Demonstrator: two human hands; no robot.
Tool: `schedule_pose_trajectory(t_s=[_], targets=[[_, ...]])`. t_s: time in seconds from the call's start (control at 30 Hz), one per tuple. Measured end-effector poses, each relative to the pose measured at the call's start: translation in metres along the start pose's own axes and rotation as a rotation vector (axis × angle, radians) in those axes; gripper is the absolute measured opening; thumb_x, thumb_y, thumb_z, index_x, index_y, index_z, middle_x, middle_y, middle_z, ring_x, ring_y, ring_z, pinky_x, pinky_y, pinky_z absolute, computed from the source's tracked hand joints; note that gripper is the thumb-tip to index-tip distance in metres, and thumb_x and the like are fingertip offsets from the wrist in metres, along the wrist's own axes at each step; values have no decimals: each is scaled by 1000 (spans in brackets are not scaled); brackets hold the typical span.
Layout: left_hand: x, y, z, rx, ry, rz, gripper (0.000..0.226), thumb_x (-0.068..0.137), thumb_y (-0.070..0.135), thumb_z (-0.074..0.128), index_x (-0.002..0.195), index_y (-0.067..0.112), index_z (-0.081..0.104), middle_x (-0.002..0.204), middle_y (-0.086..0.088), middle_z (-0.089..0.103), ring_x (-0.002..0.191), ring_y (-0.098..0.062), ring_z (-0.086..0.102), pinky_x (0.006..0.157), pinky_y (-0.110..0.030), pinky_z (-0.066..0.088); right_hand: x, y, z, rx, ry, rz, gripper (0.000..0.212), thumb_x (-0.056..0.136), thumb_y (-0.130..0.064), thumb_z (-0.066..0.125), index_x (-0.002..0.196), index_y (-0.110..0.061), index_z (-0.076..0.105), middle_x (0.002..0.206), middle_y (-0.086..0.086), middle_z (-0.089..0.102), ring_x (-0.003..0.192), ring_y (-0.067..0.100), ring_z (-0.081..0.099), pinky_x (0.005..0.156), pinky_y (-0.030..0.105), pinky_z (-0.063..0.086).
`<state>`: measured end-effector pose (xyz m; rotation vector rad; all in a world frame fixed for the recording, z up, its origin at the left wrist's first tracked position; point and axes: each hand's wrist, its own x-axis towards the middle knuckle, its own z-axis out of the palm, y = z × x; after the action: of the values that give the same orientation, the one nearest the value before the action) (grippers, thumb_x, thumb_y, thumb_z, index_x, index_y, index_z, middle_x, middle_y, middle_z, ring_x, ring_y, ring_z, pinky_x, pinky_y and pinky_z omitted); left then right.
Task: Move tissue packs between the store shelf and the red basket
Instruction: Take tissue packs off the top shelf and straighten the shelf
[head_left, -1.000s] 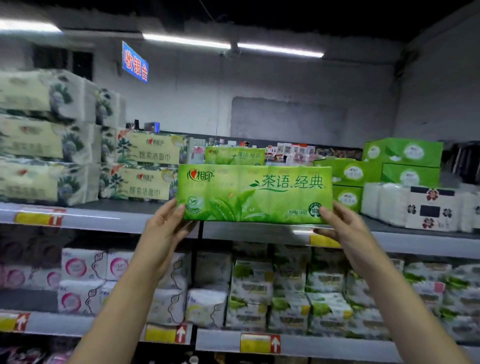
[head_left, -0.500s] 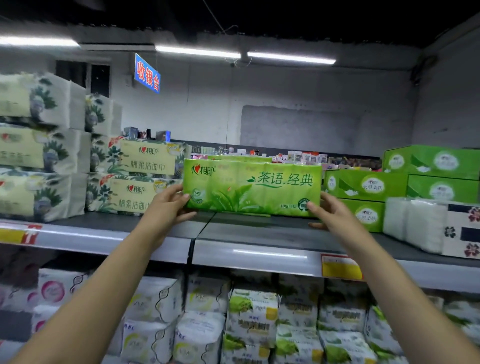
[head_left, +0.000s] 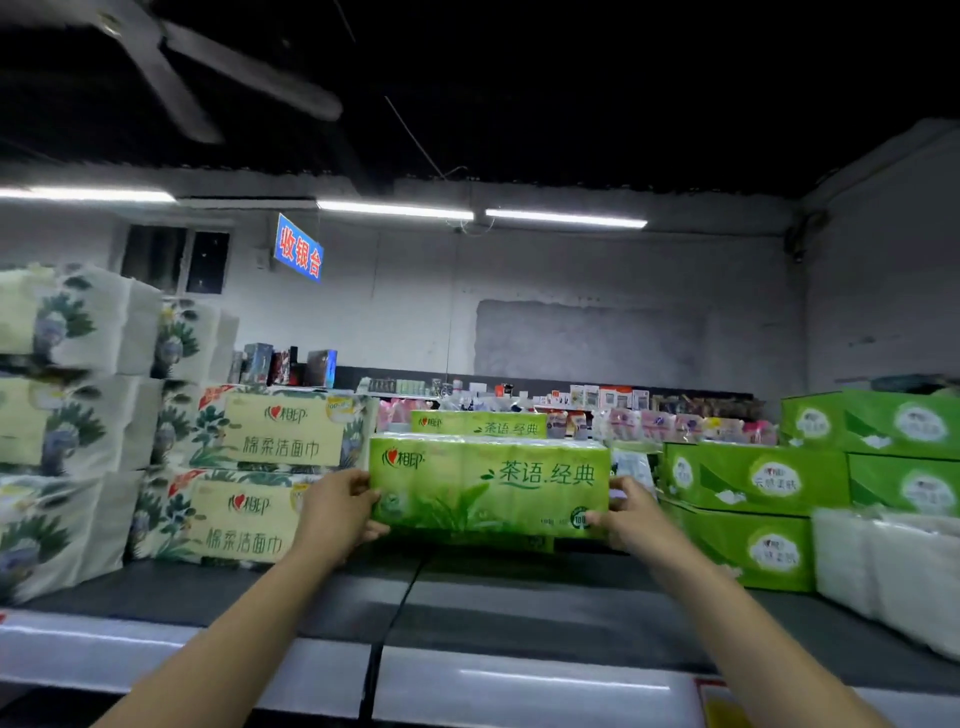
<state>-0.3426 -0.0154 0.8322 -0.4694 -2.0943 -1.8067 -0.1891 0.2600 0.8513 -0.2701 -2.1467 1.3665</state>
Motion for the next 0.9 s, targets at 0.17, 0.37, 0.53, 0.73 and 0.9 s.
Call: schedule_pose_trajectory(t_s=[0.17,0.37,0.53,0.73,0.9], targets=[[7,-4,5,108,31,31,26,93,-4,50,117,-3,59,90,-12,64,50,-22,64,41,-24,50,27,6,17,-3,-1,78,29,89,-1,58,111,-14,43,105,9,59,95,24,58,70,32,46],[9,3,3,238,54,111,12,90,-2,54,90,1,65,70,-17,68,58,-26,66,59,-36,59,43,18,24,-14,-6,148,35,89,0,57,121,-10,44,94,3,60,88,21,58,79,37,45],[21,-4,1,362,67,129,9,85,0,57,82,-1,65,73,-17,69,71,-32,69,67,-43,59,50,20,26,-75,-2,112,38,87,3,61,114,-11,40,85,1,52,72,13,53,68,32,49],[22,-16,5,526,-60,190,30,74,-4,52,103,1,57,96,-18,65,90,-34,61,70,-34,49,64,37,32,-228,2,45,54,78,-6,74,126,-6,50,110,16,67,92,27,66,84,39,53],[31,-25,8,598,-154,189,39,74,5,57,113,4,50,106,-16,59,99,-31,56,84,-43,51,60,36,37,-357,7,-5,46,79,-9,73,121,-8,53,116,11,66,100,24,63,88,32,50]])
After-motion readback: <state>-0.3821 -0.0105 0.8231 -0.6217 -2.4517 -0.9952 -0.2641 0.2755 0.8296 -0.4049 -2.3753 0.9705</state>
